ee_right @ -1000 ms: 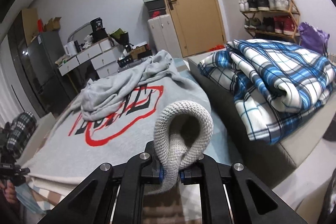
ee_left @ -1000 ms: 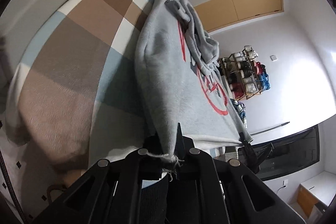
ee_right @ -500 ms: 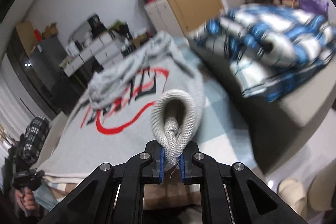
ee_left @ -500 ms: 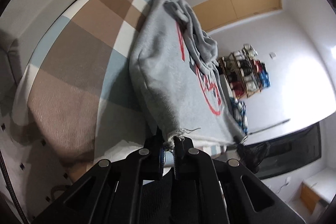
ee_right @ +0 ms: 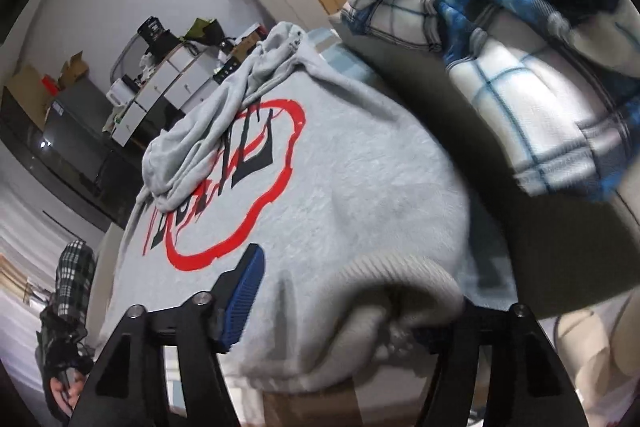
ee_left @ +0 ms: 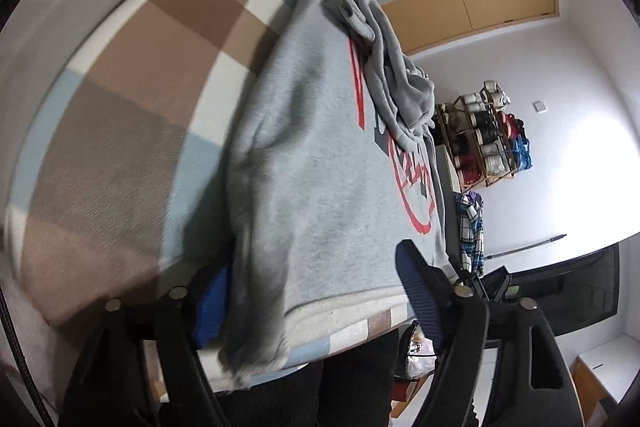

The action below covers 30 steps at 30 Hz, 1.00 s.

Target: Fold large clothes

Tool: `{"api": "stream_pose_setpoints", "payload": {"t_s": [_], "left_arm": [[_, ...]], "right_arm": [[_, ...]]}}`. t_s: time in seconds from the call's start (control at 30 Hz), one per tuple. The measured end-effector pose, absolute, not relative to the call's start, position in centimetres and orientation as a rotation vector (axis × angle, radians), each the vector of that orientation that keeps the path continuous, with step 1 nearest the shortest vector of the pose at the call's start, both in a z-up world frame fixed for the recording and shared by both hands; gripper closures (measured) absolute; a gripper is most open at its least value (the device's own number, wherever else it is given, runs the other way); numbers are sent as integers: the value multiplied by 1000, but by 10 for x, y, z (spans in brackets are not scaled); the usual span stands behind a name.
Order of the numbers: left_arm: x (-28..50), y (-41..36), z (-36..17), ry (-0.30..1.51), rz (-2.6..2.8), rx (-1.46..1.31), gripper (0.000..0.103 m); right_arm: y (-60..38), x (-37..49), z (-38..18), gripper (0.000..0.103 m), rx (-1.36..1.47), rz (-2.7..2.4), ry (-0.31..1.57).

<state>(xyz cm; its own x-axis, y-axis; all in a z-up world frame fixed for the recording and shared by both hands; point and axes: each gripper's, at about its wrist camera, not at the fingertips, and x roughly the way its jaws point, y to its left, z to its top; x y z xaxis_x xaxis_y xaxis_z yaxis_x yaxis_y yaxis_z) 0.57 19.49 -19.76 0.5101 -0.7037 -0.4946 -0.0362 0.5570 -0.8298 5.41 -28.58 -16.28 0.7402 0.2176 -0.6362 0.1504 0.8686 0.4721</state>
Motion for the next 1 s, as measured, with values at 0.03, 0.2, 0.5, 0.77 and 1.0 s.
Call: {"api": "stream_pose_setpoints", "payload": {"t_s": [0.03,0.2,0.5,0.77,1.0], "left_arm": [[9,195,-198,970,-480,-906,28],[20,186,-195,984,-510,-860,28],[18,170,-186,926,-469,-693,101],[1,181,-176,849,-511,-773,101],[6,193,-142,741,-553,-842,101]], "right_arm": [[-284,58,-163,26,523,47,747],[-280,72,-164,25,490,69,716],[-295,70,-167,99,545,64,664],[-277,36,-126,99,389,77,555],[-280,35,-88,99,581,192,489]]}}
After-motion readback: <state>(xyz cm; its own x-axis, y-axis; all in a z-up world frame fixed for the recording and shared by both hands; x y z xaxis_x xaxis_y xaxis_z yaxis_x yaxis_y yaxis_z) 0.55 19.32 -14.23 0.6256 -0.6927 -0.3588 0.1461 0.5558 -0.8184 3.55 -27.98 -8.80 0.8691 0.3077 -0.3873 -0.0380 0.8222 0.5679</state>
